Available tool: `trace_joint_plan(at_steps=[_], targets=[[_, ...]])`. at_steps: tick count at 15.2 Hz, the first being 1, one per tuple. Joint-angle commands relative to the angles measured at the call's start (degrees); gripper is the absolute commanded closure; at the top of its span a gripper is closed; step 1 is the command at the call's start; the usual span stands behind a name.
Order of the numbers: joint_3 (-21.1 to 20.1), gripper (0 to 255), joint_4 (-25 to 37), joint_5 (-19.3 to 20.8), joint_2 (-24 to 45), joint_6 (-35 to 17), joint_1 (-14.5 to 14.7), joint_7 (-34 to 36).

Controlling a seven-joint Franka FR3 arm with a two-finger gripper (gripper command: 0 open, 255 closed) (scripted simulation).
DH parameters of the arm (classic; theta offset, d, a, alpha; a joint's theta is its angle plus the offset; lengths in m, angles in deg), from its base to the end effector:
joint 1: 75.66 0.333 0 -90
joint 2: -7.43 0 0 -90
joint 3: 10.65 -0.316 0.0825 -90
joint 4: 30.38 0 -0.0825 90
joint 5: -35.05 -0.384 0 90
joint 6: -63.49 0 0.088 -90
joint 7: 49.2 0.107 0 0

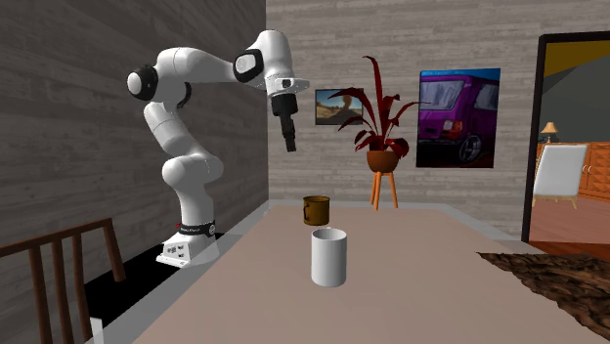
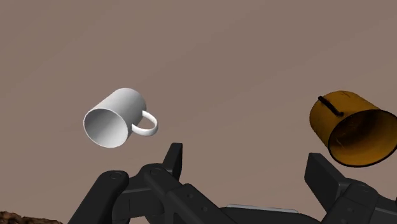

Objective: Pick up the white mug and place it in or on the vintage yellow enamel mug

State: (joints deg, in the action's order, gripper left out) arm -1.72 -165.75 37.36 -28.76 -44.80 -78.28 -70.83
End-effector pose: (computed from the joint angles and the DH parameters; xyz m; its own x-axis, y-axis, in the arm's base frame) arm 0.3677 -0.0883 0.5618 0.9654 0.2047 0.1613 0.2062 -0.9785 0.0080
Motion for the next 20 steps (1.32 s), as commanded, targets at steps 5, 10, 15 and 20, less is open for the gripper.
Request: trace_joint_plan(at_steps=[5,10,15,20], targets=[[6.78,0,1.22,0.12,9.22,-7.8,-0.25,-8.96],[12.13,0,4.63,-2.3,18.66,-13.19,0.24,-17.1],[16.71,0,10.14,-7.78,29.57,-17.02,0.62,-26.47],[19.07,0,17.86,-15.8,41.68,-18.55,-0.79,-36.49]])
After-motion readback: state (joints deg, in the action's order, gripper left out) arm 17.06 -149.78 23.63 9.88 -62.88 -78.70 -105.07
